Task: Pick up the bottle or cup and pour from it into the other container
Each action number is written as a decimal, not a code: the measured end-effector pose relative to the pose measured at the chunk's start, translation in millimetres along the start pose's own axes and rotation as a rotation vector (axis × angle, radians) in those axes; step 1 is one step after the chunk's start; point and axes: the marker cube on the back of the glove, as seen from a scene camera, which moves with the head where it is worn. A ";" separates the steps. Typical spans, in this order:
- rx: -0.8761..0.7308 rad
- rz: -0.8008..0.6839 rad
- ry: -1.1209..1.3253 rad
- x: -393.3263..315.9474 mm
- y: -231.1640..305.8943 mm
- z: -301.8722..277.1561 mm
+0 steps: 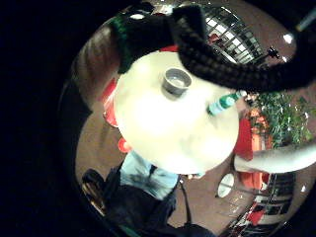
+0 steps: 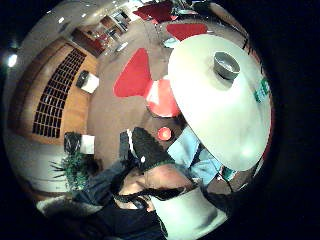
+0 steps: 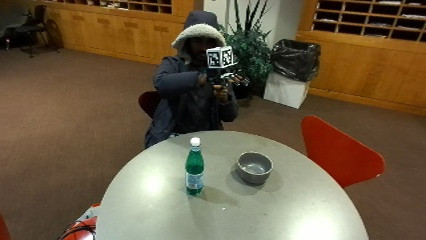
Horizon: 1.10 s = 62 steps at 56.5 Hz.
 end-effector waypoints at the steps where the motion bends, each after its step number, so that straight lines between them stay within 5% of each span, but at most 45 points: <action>1: 0.000 0.000 0.000 -0.2 0.3 0.0; 43: 0.008 0.214 -0.024 145.5 41.3 -3.2; 50: 0.082 0.447 -0.041 177.1 41.4 5.8; 55: 0.005 0.306 -0.080 202.9 54.9 13.4; 62: -0.006 0.345 -0.121 241.7 51.0 27.6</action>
